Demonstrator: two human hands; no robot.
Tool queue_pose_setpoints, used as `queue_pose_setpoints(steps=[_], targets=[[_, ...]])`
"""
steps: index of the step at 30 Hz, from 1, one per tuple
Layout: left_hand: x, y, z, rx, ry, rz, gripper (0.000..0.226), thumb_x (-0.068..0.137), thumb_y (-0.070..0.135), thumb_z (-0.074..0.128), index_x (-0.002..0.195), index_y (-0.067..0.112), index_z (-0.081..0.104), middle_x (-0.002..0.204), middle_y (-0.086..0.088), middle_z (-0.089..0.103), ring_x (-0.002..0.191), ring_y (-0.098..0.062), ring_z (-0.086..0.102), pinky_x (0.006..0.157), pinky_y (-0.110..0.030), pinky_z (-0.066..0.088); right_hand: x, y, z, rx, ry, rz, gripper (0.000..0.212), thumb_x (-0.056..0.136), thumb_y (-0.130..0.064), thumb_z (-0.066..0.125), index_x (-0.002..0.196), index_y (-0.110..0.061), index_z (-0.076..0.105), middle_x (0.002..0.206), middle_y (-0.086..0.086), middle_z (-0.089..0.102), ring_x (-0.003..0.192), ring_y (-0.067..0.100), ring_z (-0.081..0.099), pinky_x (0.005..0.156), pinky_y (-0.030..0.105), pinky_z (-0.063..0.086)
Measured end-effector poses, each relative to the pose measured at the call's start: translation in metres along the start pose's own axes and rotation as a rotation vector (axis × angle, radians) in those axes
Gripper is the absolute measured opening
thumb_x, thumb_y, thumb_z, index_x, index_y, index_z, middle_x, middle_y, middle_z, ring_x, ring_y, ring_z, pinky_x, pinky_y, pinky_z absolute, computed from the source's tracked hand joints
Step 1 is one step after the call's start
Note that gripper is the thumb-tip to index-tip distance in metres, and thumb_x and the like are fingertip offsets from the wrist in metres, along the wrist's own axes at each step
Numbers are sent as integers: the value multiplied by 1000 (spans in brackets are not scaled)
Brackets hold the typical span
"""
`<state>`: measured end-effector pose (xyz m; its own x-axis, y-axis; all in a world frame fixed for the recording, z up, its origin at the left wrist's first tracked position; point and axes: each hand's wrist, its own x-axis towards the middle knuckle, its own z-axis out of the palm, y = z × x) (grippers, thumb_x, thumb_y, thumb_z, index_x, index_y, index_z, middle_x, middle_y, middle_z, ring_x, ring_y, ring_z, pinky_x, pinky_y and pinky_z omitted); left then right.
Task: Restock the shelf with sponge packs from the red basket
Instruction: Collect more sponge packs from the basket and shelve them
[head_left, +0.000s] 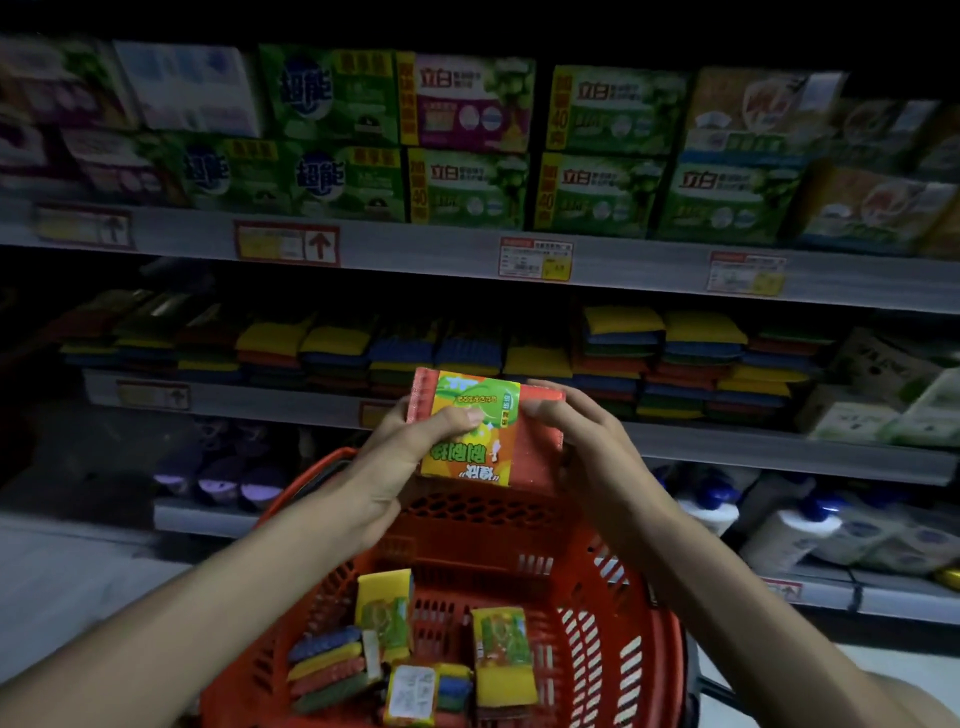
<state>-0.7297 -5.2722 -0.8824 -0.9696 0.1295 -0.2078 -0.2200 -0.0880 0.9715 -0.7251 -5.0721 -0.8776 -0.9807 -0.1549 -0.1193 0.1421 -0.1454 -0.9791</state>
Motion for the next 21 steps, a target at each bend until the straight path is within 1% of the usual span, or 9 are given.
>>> queue_pose_setpoints(steps=[3,6,8,10,12,14,17,19,21], targets=[[13,6,-2,7,-22,-37,81,49,50,85,122,17,70,103,-9,79,89,-23,76,86,-40,60,5,-4,-7,-65,3,9,29,94,-33,68,122,-23,68,115,7,77,103,30,75,92,48,59],[22,15,-5,11,-64,-61,71,57,43,88,121,18,70,108,-10,78,92,-23,76,77,-35,62,10,-8,-16,-135,-16,61,31,91,-36,71,120,-25,69,115,7,77,108,34,72,100,51,53],[27,19,-4,-16,-73,-70,65,65,39,87,122,15,69,106,-9,78,90,-22,76,75,-36,61,14,-9,-20,-109,-6,87,34,90,-32,73,121,-18,68,107,8,77,95,33,74,89,45,58],[31,21,-2,-100,-50,-63,57,68,40,88,117,15,70,99,-9,78,85,-19,76,76,-38,62,17,-11,-21,-28,32,97,37,91,-27,73,122,-8,63,82,7,71,70,23,69,67,33,60],[34,21,1,-209,-1,-58,49,70,46,81,109,19,73,94,-9,78,84,-20,75,81,-41,62,21,-12,-22,62,87,107,41,91,-25,73,124,-5,60,71,5,62,59,17,64,60,30,58],[36,20,6,-271,65,-62,49,69,51,76,107,20,72,89,-9,78,86,-25,76,86,-44,61,24,-12,-22,125,124,130,48,87,-27,78,126,-7,58,80,9,71,72,23,74,72,36,62],[36,15,17,-198,64,-70,47,81,51,73,115,21,68,96,-13,79,91,-31,77,93,-48,58,31,-8,-16,225,170,161,56,87,-27,78,133,-6,53,114,24,73,100,34,76,92,41,60],[36,10,26,-163,60,-58,47,85,46,74,121,18,65,104,-13,78,95,-29,77,93,-49,59,35,-6,-12,278,193,155,59,88,-28,77,135,-6,51,121,26,70,104,33,75,92,40,60],[39,7,33,-152,86,-35,48,86,39,78,125,17,63,108,-11,78,97,-25,77,91,-47,60,40,-6,-8,332,220,141,60,87,-29,79,135,-6,51,119,24,72,102,32,76,88,36,60]])
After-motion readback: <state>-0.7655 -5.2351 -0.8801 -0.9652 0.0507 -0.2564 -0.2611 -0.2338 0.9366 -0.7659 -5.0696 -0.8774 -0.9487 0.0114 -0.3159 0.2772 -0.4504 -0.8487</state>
